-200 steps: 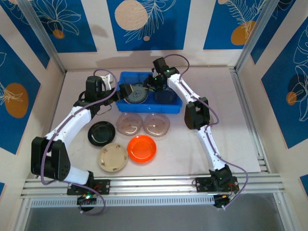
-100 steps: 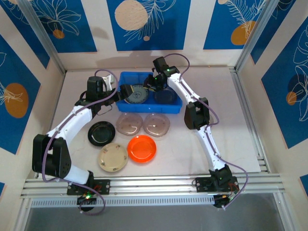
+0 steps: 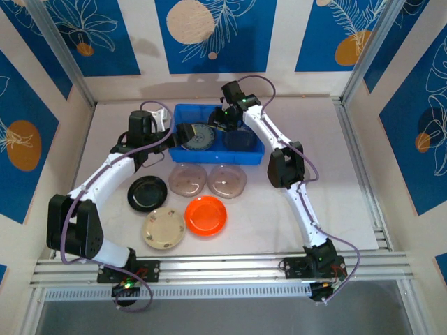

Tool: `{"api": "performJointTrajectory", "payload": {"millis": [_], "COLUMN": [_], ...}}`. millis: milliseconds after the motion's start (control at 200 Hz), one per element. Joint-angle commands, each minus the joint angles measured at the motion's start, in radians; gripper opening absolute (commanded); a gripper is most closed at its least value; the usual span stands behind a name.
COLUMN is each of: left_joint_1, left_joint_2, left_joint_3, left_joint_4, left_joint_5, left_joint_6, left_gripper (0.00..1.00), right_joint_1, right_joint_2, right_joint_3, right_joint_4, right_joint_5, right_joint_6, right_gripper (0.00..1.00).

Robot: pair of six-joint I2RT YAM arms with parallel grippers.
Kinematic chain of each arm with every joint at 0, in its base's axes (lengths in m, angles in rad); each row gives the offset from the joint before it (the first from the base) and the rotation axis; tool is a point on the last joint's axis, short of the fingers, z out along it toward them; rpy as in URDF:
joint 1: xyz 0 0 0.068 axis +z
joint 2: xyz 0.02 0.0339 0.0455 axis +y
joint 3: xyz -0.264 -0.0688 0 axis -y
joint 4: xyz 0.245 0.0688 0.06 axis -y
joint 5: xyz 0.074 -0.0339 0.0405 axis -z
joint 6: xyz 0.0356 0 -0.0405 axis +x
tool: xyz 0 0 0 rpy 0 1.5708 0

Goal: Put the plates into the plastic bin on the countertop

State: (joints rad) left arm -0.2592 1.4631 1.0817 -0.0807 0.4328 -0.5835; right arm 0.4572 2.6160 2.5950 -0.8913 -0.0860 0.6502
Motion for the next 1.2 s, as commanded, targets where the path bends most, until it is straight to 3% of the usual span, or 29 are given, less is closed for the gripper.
{"api": "performJointTrajectory", "payload": {"millis": [0, 320, 745, 865, 1196], "left_joint_1": [-0.024, -0.056, -0.137, -0.160, -0.173], "left_joint_2": [-0.001, -0.023, -0.064, -0.078, -0.028], "left_joint_3": [0.058, 0.084, 0.030, 0.024, 0.059], "left_joint_4": [-0.046, -0.095, -0.147, -0.150, -0.050], "left_joint_5": [-0.016, -0.017, -0.023, -0.021, 0.011], "left_joint_6": [0.053, 0.083, 0.112, 0.114, 0.074], "left_gripper": [1.00, 1.00, 1.00, 1.00, 1.00], "right_joint_1": [0.001, 0.035, -0.014, -0.083, -0.457], "right_joint_2": [-0.150, -0.419, -1.003, -1.146, -1.381], "right_joint_3": [-0.053, -0.312, -1.079, -1.262, -1.682], "right_joint_4": [0.034, 0.087, 0.186, 0.162, 0.232], "right_joint_5": [0.018, 0.093, 0.192, 0.221, 0.103], "right_joint_6": [-0.027, -0.084, -0.041, 0.001, 0.096], "right_gripper": [0.40, 0.40, 0.43, 0.43, 0.44]}}
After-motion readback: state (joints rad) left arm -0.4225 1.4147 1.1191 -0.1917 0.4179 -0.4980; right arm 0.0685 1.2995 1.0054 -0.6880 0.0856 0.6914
